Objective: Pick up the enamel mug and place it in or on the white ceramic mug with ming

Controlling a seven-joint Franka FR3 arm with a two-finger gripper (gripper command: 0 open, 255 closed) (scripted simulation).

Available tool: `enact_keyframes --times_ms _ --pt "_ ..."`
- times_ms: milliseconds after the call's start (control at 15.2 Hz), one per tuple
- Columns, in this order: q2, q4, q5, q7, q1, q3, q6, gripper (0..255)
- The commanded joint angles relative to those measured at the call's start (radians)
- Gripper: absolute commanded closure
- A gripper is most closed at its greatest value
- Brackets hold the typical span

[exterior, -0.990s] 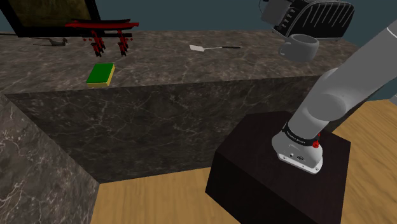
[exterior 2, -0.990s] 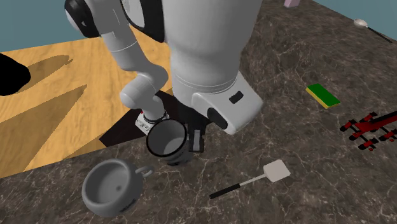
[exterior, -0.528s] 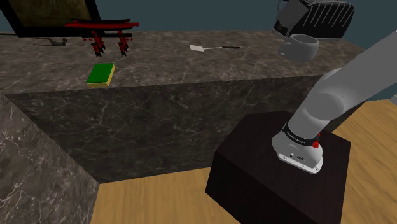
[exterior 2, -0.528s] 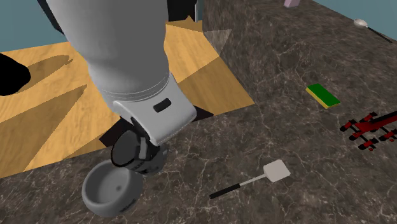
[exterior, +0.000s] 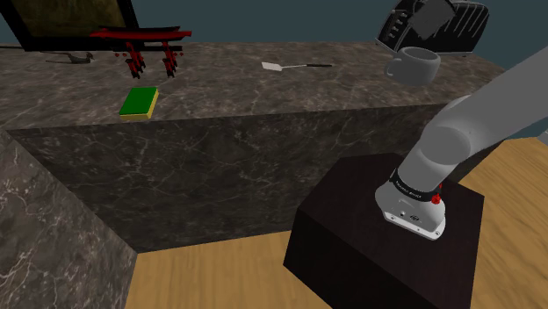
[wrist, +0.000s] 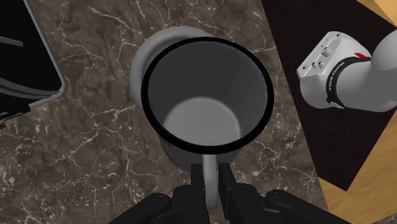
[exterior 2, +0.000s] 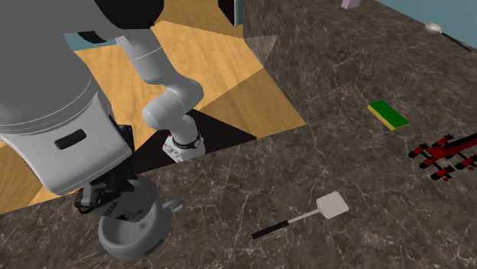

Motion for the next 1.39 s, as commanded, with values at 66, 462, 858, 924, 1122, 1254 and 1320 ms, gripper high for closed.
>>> enact_keyframes --times_ms 66,462,858,924,1122,1254,1320 --pt "-0.022 -0.052 -0.012 -0.003 -0.007 -0.006 0.033 255" --pt "-0.058 -0.162 -0.025 0.015 -0.015 -0.007 0.110 255" --pt "-0.082 -0.264 -0.035 0.027 -0.030 -0.008 0.186 255" --pt "-0.085 -0.280 -0.036 0.028 -0.034 -0.008 0.199 255" --pt "-0.092 -0.332 -0.039 0.031 -0.048 -0.006 0.243 255" --pt "-0.090 -0.332 -0.036 0.028 -0.056 -0.001 0.244 255" --pt "-0.089 -0.332 -0.035 0.026 -0.059 0.001 0.245 255"
